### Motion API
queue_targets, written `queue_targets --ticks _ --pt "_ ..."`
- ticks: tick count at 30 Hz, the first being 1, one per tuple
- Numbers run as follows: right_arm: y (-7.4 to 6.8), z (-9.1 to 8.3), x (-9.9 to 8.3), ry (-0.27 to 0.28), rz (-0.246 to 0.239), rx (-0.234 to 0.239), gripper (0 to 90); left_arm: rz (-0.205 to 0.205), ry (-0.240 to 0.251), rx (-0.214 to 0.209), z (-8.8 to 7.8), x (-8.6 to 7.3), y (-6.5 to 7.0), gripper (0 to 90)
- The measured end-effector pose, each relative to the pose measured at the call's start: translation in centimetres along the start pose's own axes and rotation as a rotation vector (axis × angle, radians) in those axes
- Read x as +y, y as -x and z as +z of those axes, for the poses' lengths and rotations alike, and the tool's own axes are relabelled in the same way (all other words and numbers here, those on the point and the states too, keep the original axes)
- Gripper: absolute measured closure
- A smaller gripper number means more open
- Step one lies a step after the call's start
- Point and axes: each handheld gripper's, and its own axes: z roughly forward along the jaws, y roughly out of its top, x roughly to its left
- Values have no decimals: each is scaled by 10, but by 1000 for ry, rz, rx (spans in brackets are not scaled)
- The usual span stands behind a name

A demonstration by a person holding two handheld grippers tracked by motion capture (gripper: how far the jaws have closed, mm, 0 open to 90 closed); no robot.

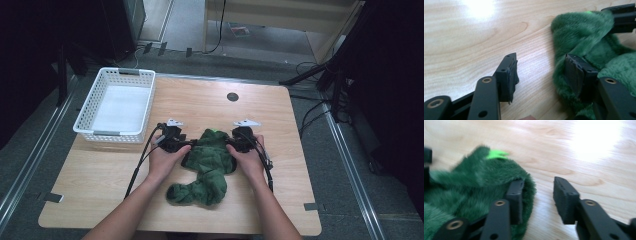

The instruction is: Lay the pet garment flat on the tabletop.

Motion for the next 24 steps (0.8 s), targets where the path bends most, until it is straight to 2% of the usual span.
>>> queue_targets --ticks 1,3,4,6,8,10,11,12,13,14,15,17,20,21,24 --pt "4 -1 -1 7 18 24 625 16 -1 6 1 0 1 468" --pt "7 -3 -4 10 8 63 624 42 1 9 1 0 3 497" --pt "6 -4 -5 16 -5 86 608 48 10 -3 1 0 5 504" --pt "3 -5 -7 7 -38 132 539 54 34 -61 -1 0 8 499" --pt "0 -6 -9 -1 -57 147 536 70 46 -70 -1 1 12 489" --pt "-1 -5 -11 -5 -58 138 587 111 29 -58 2 2 17 491" --pt "-1 -5 -12 -4 -65 133 664 137 18 -24 4 3 19 508" --pt "-1 -6 -13 4 -70 120 758 144 6 -10 5 3 21 533" --pt "0 -6 -14 20 -63 109 809 146 -7 7 7 5 21 589" --pt "2 -7 -14 26 -51 116 845 153 -24 44 7 6 21 662" --pt "3 -7 -14 32 -48 121 873 161 -27 59 8 7 21 740" --pt "3 -8 -13 29 -69 123 888 164 -34 80 9 10 18 884" --pt "1 -13 -10 76 -116 93 900 151 -12 86 6 17 11 900" --pt "0 -16 -7 99 -129 84 900 138 18 91 3 20 10 900" --pt "0 -26 1 185 -152 74 900 140 87 103 -7 28 9 900"
